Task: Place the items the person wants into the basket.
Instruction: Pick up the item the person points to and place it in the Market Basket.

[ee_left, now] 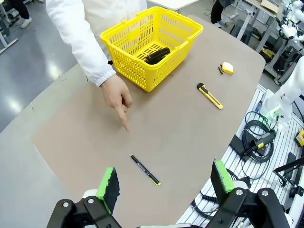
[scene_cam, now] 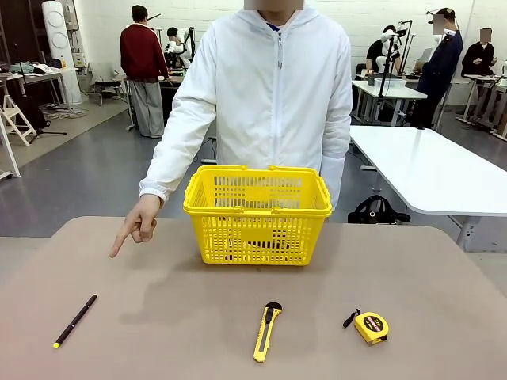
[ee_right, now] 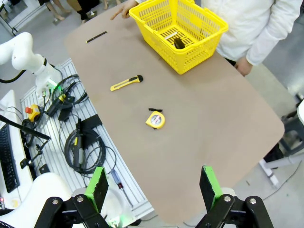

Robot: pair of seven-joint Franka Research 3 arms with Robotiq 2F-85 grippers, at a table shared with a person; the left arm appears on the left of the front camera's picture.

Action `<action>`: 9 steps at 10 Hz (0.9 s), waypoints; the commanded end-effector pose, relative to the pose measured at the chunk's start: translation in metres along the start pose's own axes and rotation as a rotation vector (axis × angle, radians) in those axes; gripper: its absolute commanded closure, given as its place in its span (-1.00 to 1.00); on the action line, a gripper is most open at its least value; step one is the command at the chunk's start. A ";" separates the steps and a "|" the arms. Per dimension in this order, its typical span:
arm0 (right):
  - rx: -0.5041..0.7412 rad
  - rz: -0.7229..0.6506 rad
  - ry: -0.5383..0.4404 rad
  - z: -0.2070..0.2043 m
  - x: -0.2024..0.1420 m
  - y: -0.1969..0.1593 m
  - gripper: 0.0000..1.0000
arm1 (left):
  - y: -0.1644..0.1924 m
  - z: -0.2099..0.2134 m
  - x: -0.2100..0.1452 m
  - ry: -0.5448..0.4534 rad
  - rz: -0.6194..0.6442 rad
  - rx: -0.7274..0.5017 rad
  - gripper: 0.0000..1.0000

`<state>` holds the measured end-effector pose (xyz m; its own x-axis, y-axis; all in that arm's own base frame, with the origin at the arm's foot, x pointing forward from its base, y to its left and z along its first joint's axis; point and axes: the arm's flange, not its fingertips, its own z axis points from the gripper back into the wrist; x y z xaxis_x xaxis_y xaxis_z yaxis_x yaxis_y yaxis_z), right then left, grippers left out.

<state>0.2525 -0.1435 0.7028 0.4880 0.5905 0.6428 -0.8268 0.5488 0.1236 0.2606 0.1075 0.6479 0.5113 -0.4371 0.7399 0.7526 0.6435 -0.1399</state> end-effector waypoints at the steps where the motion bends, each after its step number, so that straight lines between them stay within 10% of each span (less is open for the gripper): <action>1: 0.023 0.012 -0.027 0.001 0.003 0.000 -1.00 | -0.007 -0.031 0.007 0.221 -0.045 0.008 -1.00; 4: 0.023 0.012 -0.027 0.001 0.003 0.000 -1.00 | -0.041 -0.139 0.029 0.669 -0.021 0.216 -1.00; 9: 0.023 0.012 -0.027 0.001 0.003 0.000 -1.00 | -0.029 -0.271 -0.024 0.780 0.120 0.337 -1.00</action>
<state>0.2522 -0.1430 0.7033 0.4881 0.5913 0.6420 -0.8265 0.5495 0.1222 0.3299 -0.0746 0.4754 0.7896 -0.6125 0.0354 0.6091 0.7895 0.0757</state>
